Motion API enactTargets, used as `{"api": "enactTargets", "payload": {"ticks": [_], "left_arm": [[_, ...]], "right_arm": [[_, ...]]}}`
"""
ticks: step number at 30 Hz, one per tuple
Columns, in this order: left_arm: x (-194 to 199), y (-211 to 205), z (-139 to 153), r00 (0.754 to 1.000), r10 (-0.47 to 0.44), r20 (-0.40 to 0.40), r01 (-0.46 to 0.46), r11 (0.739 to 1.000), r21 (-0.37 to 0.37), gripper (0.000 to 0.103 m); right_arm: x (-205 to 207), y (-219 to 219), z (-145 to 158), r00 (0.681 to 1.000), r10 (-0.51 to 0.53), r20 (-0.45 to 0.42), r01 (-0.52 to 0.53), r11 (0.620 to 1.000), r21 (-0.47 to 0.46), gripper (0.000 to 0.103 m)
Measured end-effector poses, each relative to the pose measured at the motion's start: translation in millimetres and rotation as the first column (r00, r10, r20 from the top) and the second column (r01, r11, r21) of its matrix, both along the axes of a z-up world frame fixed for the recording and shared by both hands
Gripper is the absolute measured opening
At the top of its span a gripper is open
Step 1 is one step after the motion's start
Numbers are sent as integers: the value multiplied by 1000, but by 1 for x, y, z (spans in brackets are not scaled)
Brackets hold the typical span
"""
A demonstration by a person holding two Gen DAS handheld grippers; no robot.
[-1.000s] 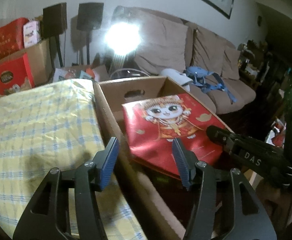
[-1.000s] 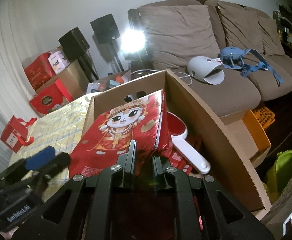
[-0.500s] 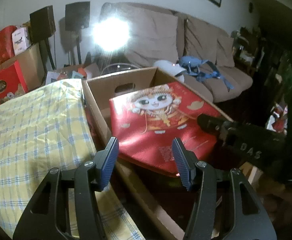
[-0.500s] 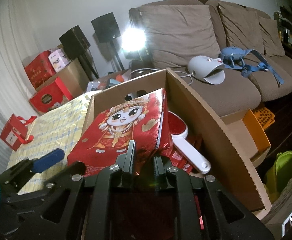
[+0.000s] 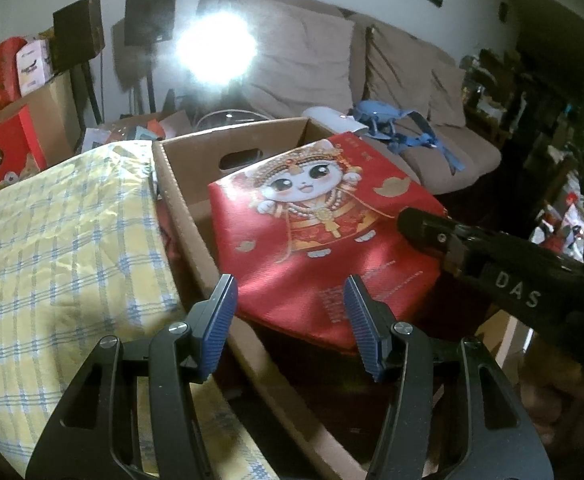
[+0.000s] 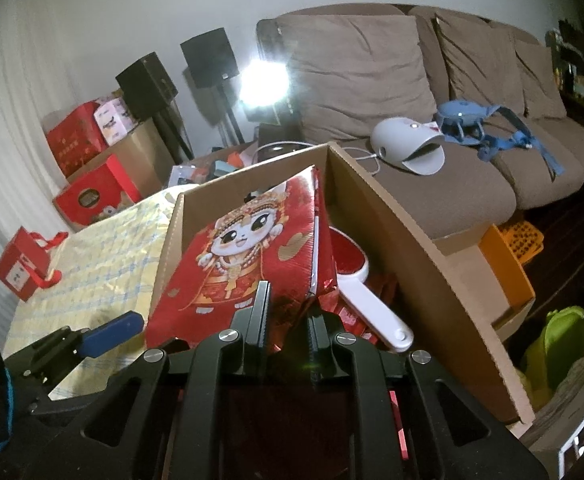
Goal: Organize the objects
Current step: 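Open both tools to release the cartoon bag and withdraw them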
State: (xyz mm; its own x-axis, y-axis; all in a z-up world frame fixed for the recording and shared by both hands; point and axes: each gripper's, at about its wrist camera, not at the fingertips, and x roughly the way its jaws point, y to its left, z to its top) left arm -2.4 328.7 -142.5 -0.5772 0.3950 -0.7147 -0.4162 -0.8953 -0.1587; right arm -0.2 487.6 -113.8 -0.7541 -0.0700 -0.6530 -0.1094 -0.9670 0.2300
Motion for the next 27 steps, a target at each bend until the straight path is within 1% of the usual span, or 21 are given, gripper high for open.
{"api": "enactTargets", "payload": {"ticks": [3, 7, 9, 11, 16, 17, 20, 22, 24, 27], "left_arm": [[1, 4, 0, 1000, -10, 9, 10, 1000, 0, 52], [0, 5, -3, 999, -22, 25, 22, 1000, 1, 52], [-1, 4, -3, 1000, -10, 25, 10, 1000, -1, 52], [-3, 2, -3, 999, -3, 38, 3, 1000, 15, 52], [-3, 6, -4, 999, -8, 46, 7, 1000, 27, 52], [-3, 7, -5, 999, -12, 50, 10, 1000, 29, 52], [-6, 14, -10, 994, -47, 96, 41, 997, 63, 52], [-7, 15, -12, 994, -44, 96, 38, 997, 63, 52], [-6, 12, -13, 995, -33, 90, 28, 998, 57, 52], [-9, 3, -11, 995, -12, 99, 6, 998, 56, 52]], "right_arm": [[0, -2, 1, 1000, 5, -5, -5, 1000, 19, 15], [-1, -3, 1, 1000, 6, -4, -6, 1000, 21, 15], [-1, -3, 1, 1000, 6, -7, -6, 1000, 22, 15], [-1, -1, 1, 1000, 8, -12, -8, 1000, 23, 15], [0, -2, 1, 1000, 1, -24, 0, 1000, 23, 19], [1, -1, 2, 1000, -1, -26, 2, 1000, 23, 19], [4, 2, 5, 999, 4, -52, -5, 1000, -9, 18], [5, 0, 7, 998, 15, -61, -15, 1000, -3, 17], [4, -3, 6, 999, 24, -47, -23, 1000, 11, 16], [-1, -5, -2, 1000, 25, 4, -25, 1000, 17, 16]]}}
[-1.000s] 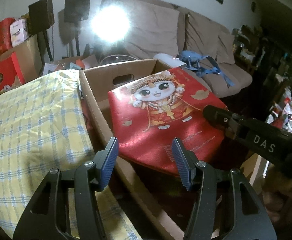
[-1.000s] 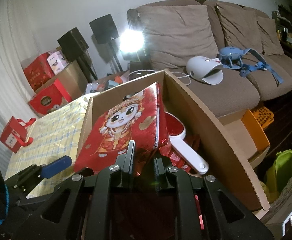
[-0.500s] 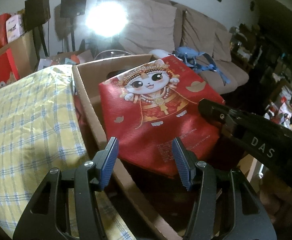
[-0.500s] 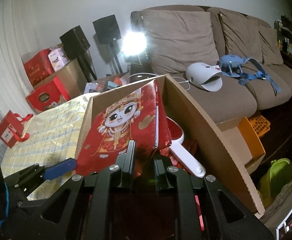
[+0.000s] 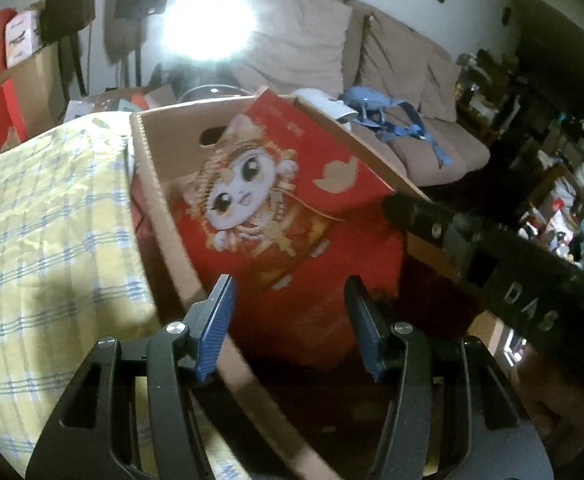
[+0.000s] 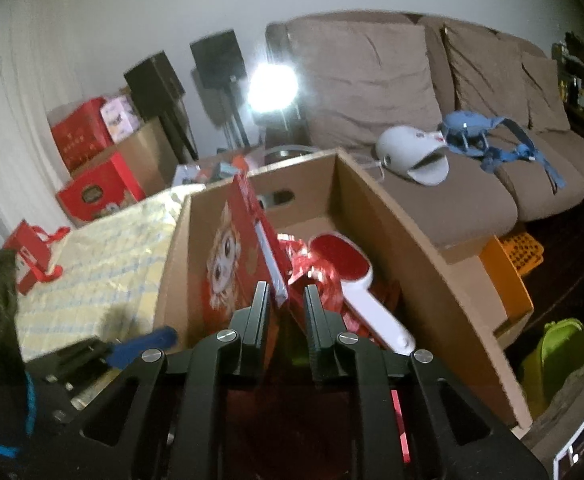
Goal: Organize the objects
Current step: 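Open both tools to release the cartoon bag and withdraw them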
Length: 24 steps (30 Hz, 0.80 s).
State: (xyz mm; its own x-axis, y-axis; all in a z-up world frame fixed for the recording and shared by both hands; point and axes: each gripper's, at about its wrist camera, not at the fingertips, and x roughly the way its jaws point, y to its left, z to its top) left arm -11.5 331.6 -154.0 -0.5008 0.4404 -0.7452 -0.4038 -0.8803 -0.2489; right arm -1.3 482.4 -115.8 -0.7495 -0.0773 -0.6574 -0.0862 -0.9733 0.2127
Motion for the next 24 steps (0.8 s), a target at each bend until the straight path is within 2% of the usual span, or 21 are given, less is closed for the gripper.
{"api": "enactTargets", "payload": {"ticks": [4, 12, 19, 21, 24], "left_arm": [[-2, -11, 7, 999, 30, -17, -30, 1000, 1, 51], [-6, -33, 24, 995, 73, -65, -74, 997, -15, 52], [-15, -58, 29, 988, 138, -73, -140, 990, -24, 52], [-13, -63, 29, 986, 156, -66, -158, 987, -25, 52], [-7, -65, 33, 986, 153, -72, -154, 988, -10, 52]], "right_arm": [[-6, 0, -12, 998, -5, 66, 7, 1000, -20, 16], [-6, 6, -14, 996, -10, 87, 14, 999, -46, 15], [1, 10, -4, 999, -36, 33, 38, 998, -56, 21], [5, 15, 2, 998, -60, -5, 59, 996, -73, 33], [14, 22, 14, 991, -100, -86, 91, 991, -99, 36]]}}
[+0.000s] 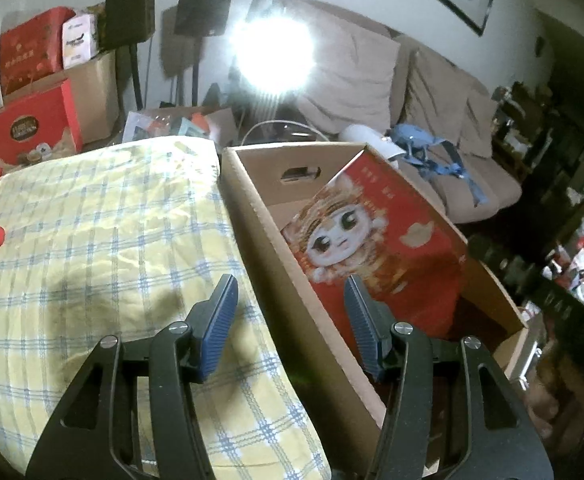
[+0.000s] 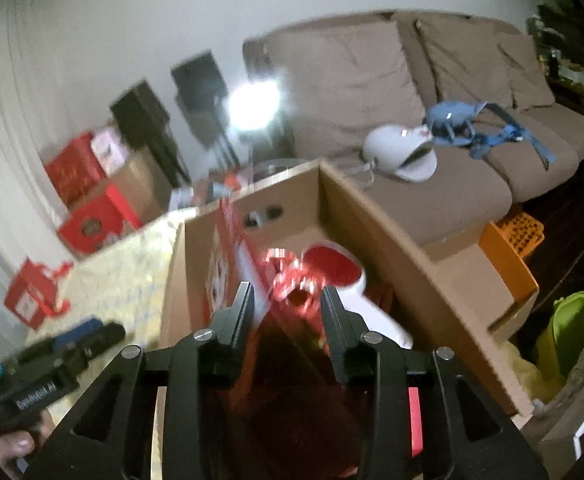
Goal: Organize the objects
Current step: 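Open both tools to release the cartoon bag and withdraw them, then move both tools over the small red gift box on the table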
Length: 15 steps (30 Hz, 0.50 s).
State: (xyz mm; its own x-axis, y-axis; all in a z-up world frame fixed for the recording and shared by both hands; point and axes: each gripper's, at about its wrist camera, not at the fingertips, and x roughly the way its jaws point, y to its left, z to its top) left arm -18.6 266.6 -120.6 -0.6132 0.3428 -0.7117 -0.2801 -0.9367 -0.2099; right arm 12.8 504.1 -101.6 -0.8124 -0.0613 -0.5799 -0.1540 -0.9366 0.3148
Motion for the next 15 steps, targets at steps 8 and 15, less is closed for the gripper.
{"api": "enactTargets", "payload": {"ticks": [8, 15], "left_arm": [[5, 5, 10, 1000, -11, -26, 10, 1000, -7, 52], [6, 7, 10, 1000, -12, -27, 12, 1000, -15, 52]], "right_arm": [[8, 5, 15, 995, -3, -104, 0, 999, -35, 14], [-1, -26, 13, 992, 105, -65, -101, 993, 65, 12]]}}
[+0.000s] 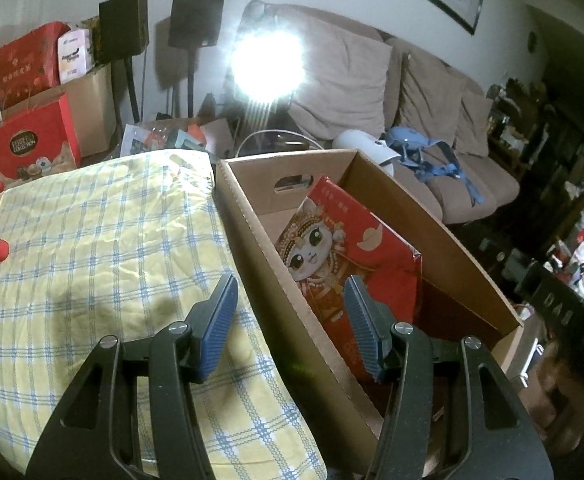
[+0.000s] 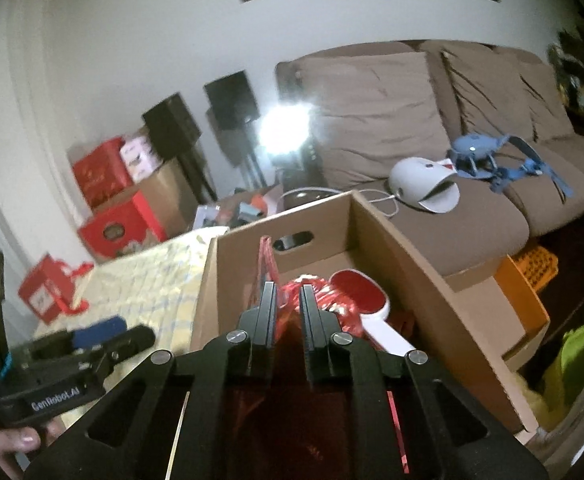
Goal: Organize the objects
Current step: 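Move both tools over the small red gift box on the table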
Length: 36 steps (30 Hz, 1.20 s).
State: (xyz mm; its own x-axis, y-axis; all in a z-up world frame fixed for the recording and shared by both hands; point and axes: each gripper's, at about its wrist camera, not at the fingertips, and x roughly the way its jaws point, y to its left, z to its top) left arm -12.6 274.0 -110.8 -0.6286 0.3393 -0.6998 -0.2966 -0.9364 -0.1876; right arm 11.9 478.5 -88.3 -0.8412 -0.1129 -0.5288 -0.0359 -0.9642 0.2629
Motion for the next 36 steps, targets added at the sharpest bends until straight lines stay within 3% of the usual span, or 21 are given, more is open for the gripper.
{"api": "enactTargets", "payload": {"ticks": [3, 7, 15, 20, 23, 28, 36], "left_arm": [[0, 0, 0, 1000, 0, 3, 0, 1000, -2, 52], [0, 0, 1, 1000, 1, 1, -1, 1000, -4, 52], [-6, -12, 4, 1000, 22, -8, -23, 1000, -11, 53], [-8, -28, 9, 999, 51, -18, -51, 999, -15, 57], [-5, -42, 14, 996, 74, -53, -75, 997, -33, 58], [-7, -74, 18, 988, 127, -90, -132, 990, -49, 59], [-15, -132, 14, 972, 214, -101, -220, 975, -43, 63]], "right_arm": [[-9, -10, -11, 997, 11, 76, -14, 999, 40, 12], [-18, -6, -30, 985, 2, 175, -5, 1000, 19, 12], [-5, 4, -17, 996, -25, 81, 25, 1000, 4, 12], [-21, -4, -43, 971, -37, 235, 25, 998, 54, 12], [-19, -3, -37, 978, -28, 209, 20, 999, 41, 12], [-5, -2, -13, 996, -36, 82, 33, 999, 44, 12], [-5, -10, -8, 998, -17, 63, 16, 1000, 15, 12]]}}
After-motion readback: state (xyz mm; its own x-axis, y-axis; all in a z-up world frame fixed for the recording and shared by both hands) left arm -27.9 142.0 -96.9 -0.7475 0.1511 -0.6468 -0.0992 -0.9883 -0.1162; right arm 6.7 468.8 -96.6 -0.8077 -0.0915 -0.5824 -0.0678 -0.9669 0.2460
